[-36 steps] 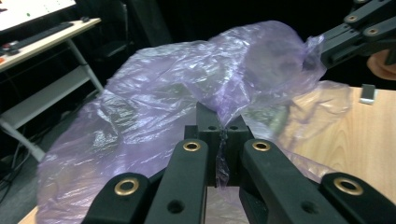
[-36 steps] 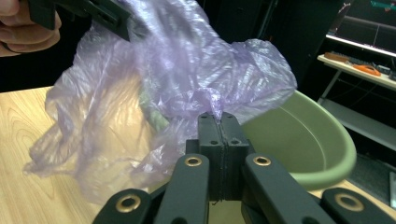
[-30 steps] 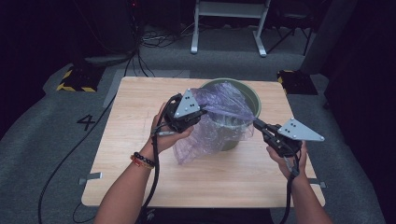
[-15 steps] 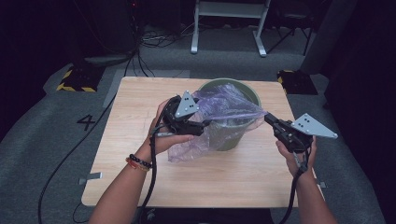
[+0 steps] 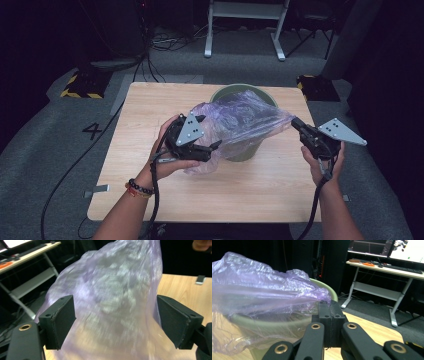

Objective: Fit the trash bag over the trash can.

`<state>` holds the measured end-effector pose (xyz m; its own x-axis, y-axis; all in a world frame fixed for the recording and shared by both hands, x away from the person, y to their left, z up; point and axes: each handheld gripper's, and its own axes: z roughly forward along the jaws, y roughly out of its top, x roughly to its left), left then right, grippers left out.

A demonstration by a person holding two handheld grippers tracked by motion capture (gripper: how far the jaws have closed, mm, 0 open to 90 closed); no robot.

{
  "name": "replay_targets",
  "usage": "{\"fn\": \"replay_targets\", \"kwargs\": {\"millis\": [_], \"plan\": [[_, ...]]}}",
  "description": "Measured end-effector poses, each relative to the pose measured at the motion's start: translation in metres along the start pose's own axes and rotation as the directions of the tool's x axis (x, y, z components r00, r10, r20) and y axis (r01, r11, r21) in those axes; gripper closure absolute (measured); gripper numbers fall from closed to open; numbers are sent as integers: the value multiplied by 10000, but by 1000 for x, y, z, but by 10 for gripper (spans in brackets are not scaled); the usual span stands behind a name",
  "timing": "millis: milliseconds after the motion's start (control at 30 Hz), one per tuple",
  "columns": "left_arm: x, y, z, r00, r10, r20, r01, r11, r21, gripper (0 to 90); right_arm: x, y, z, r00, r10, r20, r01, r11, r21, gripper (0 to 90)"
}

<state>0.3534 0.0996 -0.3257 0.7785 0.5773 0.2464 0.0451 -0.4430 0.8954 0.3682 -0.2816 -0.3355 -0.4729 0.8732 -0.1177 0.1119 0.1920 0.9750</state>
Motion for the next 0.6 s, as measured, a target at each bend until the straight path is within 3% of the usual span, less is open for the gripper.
{"fn": "replay_targets", "kwargs": {"millis": [100,167,267,400,533,600], "plan": [[-6,-8,-3,9996,-255,127,257,9995,-166,177,-2,-1,-1,9998,73,173,-74,9999,77,900],[-14,-12,-3,9999,34,-118,-34,10000,-63,164,-2,-2,0,9995,5,320,-9,9999,125,900],[-22,-18,-4,9998,66,-165,-68,9999,-116,163,0,-3,1,9989,-131,452,122,9997,195,900],[-26,-28,-12,9993,-299,-234,290,9988,-390,158,-1,-5,3,9991,8,415,-21,9995,311,900],[-29,-33,-24,9984,-510,242,529,9950,-841,157,1,-7,4,9989,-96,461,79,9993,371,900],[-38,-36,-21,9977,-390,554,427,9969,-658,155,3,-7,5,9991,-118,408,103,9993,373,900]]}}
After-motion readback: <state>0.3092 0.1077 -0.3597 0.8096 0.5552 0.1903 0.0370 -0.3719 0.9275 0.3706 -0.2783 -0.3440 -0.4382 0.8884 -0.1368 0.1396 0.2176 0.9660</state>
